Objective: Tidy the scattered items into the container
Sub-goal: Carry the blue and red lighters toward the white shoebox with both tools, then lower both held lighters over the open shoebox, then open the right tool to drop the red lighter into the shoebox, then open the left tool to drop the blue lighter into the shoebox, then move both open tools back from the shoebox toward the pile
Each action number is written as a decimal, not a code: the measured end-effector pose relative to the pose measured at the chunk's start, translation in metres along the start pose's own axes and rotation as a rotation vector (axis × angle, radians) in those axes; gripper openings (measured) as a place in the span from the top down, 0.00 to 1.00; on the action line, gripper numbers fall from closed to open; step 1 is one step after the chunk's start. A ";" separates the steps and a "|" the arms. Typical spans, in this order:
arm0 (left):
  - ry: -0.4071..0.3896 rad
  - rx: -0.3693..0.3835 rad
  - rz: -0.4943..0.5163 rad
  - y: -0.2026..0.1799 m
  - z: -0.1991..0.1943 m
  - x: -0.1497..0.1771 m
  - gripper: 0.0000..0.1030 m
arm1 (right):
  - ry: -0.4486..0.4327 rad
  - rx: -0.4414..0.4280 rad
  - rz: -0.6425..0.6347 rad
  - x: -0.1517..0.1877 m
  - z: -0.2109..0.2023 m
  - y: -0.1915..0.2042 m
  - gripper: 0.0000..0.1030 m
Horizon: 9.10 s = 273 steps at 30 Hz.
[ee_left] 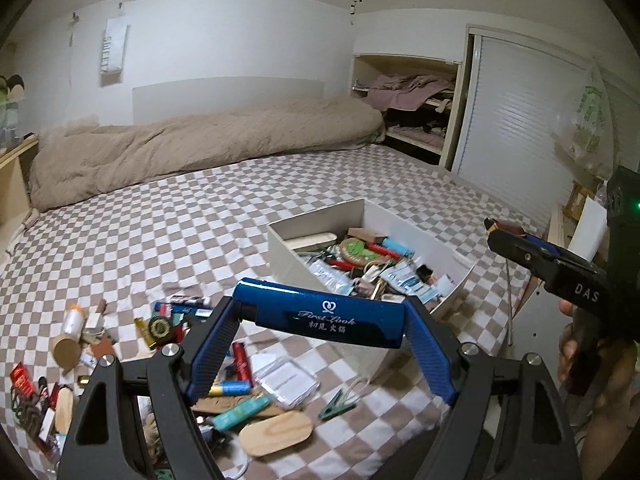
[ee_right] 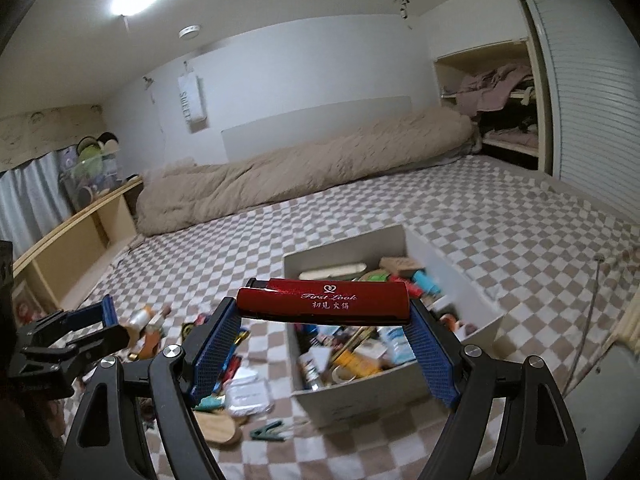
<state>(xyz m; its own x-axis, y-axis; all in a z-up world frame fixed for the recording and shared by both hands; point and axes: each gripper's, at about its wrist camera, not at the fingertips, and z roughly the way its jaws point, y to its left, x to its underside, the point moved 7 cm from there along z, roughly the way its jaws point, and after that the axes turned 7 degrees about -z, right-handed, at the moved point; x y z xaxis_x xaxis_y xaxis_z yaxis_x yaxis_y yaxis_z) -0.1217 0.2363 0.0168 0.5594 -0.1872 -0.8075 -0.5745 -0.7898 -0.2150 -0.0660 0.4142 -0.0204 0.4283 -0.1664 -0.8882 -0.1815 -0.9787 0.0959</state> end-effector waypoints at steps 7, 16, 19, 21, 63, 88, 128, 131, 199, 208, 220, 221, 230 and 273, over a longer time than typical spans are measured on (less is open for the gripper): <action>0.029 0.034 0.019 -0.024 0.032 -0.009 0.20 | 0.006 0.023 0.027 -0.010 0.013 -0.033 0.20; 0.081 0.062 0.038 -0.045 0.078 -0.006 0.20 | 0.072 0.014 0.096 0.001 0.047 -0.073 0.20; 0.099 0.055 0.050 -0.046 0.090 0.000 0.20 | 0.102 0.001 0.121 0.008 0.064 -0.081 0.20; 0.118 0.055 0.049 -0.046 0.100 0.005 0.20 | 0.123 -0.007 0.139 0.012 0.074 -0.085 0.20; 0.214 0.142 0.033 -0.042 0.220 0.006 0.20 | 0.611 -0.071 -0.073 -0.015 0.339 -0.082 0.20; 0.257 0.147 0.018 -0.041 0.238 0.005 0.20 | 0.574 -0.133 -0.057 -0.021 0.305 -0.102 0.03; 0.538 0.063 -0.418 -0.036 0.350 -0.059 0.20 | 0.385 -0.240 -0.030 0.061 0.147 -0.088 0.03; 0.572 0.058 -0.477 -0.037 0.365 -0.056 0.20 | 0.372 -0.245 -0.026 0.063 0.145 -0.088 0.03; 0.412 -0.063 -0.217 -0.007 0.222 -0.031 0.00 | 0.275 -0.053 -0.044 0.028 0.093 -0.080 0.00; 0.376 -0.042 -0.161 -0.016 0.193 -0.024 0.00 | 0.265 -0.037 -0.060 0.024 0.080 -0.073 0.00; 0.346 -0.039 -0.094 -0.015 0.155 -0.005 0.00 | 0.269 -0.020 -0.100 0.026 0.065 -0.053 0.00; 0.352 -0.033 -0.097 -0.014 0.152 -0.002 0.00 | 0.269 -0.018 -0.103 0.026 0.064 -0.052 0.00; 0.354 -0.022 -0.115 -0.007 0.130 0.013 0.00 | 0.276 0.014 -0.107 0.032 0.052 -0.047 0.00; 0.242 -0.151 -0.056 0.024 0.070 0.046 0.00 | 0.324 0.046 -0.129 0.060 0.026 -0.027 0.00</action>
<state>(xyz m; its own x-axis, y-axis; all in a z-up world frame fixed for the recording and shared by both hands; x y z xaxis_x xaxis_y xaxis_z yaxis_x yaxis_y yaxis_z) -0.1522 0.2499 -0.0638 0.7244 -0.2606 -0.6382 -0.4538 -0.8772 -0.1568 -0.0585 0.4336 -0.0883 0.7075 -0.0786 -0.7024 -0.1439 -0.9890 -0.0343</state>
